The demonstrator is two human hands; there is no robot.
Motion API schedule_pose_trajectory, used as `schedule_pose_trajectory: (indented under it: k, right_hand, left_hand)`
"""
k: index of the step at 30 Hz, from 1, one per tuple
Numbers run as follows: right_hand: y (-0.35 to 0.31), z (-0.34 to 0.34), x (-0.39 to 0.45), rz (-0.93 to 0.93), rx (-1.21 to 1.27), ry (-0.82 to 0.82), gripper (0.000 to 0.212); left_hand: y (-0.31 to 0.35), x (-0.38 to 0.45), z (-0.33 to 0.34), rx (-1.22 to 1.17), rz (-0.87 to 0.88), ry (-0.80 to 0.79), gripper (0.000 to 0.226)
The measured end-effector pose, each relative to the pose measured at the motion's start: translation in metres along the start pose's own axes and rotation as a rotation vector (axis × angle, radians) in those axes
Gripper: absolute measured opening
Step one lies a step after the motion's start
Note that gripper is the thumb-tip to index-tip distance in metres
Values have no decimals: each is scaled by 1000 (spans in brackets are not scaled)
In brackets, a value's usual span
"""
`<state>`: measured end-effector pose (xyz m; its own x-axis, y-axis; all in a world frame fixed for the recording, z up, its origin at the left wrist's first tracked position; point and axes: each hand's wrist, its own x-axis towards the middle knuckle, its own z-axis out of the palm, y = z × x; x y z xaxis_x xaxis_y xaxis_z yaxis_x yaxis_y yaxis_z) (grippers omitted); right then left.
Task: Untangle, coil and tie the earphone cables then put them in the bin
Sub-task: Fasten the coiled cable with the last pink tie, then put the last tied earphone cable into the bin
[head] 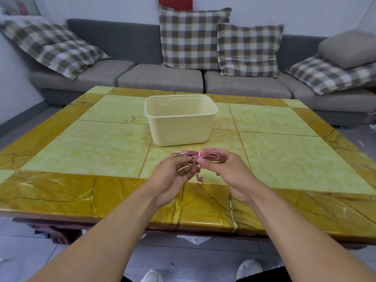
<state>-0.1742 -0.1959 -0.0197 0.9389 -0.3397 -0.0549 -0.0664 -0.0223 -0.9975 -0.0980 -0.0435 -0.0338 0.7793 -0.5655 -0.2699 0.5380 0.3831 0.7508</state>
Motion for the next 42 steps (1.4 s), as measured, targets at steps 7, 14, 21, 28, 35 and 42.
schedule_pose_trajectory:
  k: [7, 14, 21, 28, 35, 42]
  right_hand:
    - [-3, 15, 7, -14, 59, 71, 11]
    - [-6, 17, 18, -16, 268, 141, 26]
    - [-10, 11, 28, 102, 452, 110, 35]
    - [-17, 4, 30, 103, 491, 85, 35]
    - [-24, 7, 26, 46, 263, 205, 19]
    - [-28, 10, 21, -185, -455, 194, 13]
  left_hand:
    - [1, 3, -4, 120, 62, 50, 20]
    - [31, 44, 12, 227, 130, 360, 50]
    - [75, 99, 38, 252, 5, 408, 62]
    - [58, 102, 27, 241, -11, 489, 27]
    - [7, 66, 3, 291, -17, 458, 19]
    - [-9, 23, -8, 361, 12, 436, 20]
